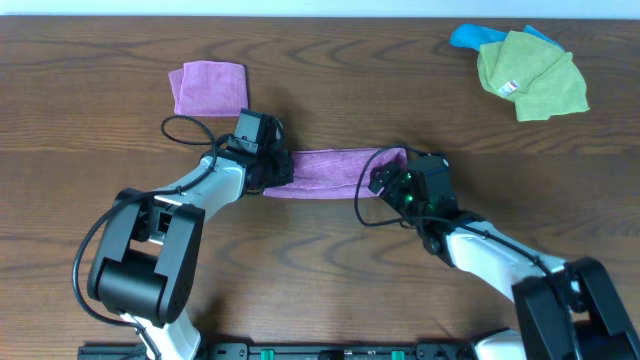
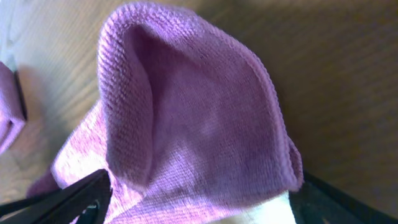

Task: Fold the cloth
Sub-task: 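Grasp the right end of the strip with the right gripper, then lift the strip's right end and fold it left toward the left gripper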

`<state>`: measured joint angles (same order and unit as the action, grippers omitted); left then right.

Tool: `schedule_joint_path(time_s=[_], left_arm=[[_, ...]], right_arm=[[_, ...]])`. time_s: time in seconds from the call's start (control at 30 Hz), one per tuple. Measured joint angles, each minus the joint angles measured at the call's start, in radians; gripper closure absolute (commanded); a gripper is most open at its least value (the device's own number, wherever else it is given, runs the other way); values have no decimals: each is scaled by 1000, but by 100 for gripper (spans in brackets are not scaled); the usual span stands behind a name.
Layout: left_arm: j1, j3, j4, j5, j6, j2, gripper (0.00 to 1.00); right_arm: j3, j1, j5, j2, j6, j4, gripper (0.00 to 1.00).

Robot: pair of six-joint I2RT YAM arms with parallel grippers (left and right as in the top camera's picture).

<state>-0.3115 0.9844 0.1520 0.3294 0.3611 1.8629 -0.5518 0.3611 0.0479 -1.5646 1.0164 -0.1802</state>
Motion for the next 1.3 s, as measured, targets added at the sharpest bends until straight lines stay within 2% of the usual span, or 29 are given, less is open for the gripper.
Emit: schedule_joint_path(time_s=[0.33, 0.6, 0.73, 0.93, 1.03, 1.3], left_arm=[[0, 0, 0, 0, 0, 0, 94], [0, 0, 0, 0, 0, 0, 95], [0, 0, 0, 0, 0, 0, 95], [0, 0, 0, 0, 0, 0, 95], [0, 0, 0, 0, 0, 0, 94], [0, 0, 0, 2, 0, 0, 95]], right_arm=[[-19, 0, -40, -80, 11, -100, 29], [-35, 0, -69, -184, 13, -251, 49], [-43, 0, -84, -222, -8, -295, 67], [-35, 0, -111, -249, -95, -342, 86], [-27, 0, -114, -264, -145, -378, 99], [-19, 0, -75, -269, -296, -411, 99]])
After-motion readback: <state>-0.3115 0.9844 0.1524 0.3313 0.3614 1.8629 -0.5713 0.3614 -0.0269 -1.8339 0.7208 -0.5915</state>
